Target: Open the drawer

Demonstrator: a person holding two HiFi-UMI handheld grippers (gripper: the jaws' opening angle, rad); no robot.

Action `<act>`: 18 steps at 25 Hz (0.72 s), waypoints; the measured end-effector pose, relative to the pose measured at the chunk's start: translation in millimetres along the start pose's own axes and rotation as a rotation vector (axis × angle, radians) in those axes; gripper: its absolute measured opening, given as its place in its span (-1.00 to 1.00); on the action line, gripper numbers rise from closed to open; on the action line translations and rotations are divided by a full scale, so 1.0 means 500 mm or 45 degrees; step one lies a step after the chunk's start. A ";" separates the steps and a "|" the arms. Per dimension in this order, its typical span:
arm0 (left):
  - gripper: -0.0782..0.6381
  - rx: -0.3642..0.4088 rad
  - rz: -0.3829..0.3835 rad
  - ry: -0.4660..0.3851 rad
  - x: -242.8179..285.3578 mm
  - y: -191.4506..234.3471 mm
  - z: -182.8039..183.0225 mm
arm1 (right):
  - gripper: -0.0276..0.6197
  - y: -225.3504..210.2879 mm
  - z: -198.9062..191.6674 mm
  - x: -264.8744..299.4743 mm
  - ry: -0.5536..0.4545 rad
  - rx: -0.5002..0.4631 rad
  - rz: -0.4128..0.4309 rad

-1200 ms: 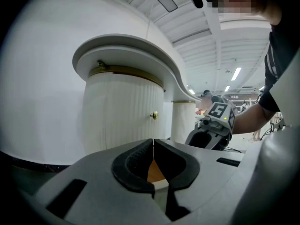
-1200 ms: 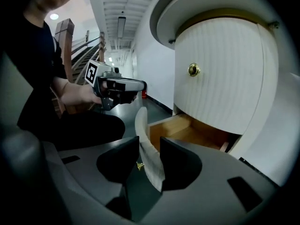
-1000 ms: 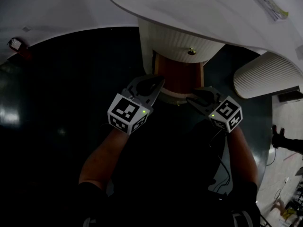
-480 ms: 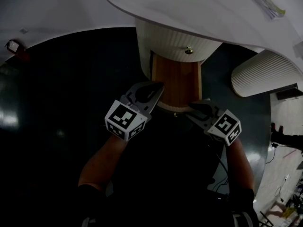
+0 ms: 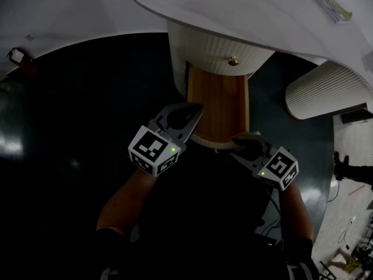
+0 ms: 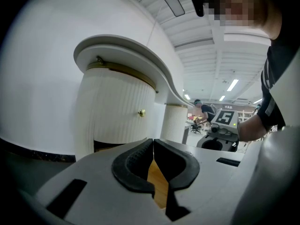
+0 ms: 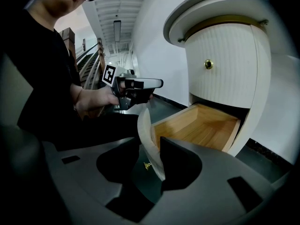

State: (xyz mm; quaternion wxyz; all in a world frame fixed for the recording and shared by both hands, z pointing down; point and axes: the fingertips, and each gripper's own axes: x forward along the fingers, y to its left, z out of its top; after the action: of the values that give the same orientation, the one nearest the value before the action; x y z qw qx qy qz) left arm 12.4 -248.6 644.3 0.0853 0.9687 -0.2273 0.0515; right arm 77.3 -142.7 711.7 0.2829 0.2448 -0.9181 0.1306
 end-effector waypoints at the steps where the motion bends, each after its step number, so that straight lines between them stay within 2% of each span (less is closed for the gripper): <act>1: -0.74 -0.001 0.000 0.002 0.000 -0.001 -0.001 | -0.54 0.000 0.000 -0.001 -0.008 0.010 0.005; 6: -0.74 -0.004 -0.005 0.002 0.001 -0.001 0.003 | -0.54 -0.001 0.006 0.000 -0.048 0.052 0.006; 10: -0.74 -0.001 -0.009 -0.008 0.001 -0.005 0.010 | -0.54 0.002 0.011 -0.005 -0.083 0.000 0.026; 12: -0.74 0.007 -0.012 -0.018 -0.002 -0.009 0.017 | -0.54 -0.004 0.027 -0.012 -0.169 0.014 0.020; 16: -0.74 0.027 -0.009 -0.047 -0.006 -0.014 0.040 | -0.56 -0.044 0.065 -0.036 -0.339 0.186 -0.044; 18: -0.74 0.030 -0.003 -0.057 -0.009 -0.015 0.047 | -0.57 -0.051 0.092 -0.049 -0.446 0.215 -0.058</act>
State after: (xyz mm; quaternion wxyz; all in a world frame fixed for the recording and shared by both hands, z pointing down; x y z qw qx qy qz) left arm 13.0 -244.6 619.6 0.0688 0.9708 -0.2274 0.0324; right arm 87.5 -172.5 663.2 0.1003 0.3074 -0.9333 0.1563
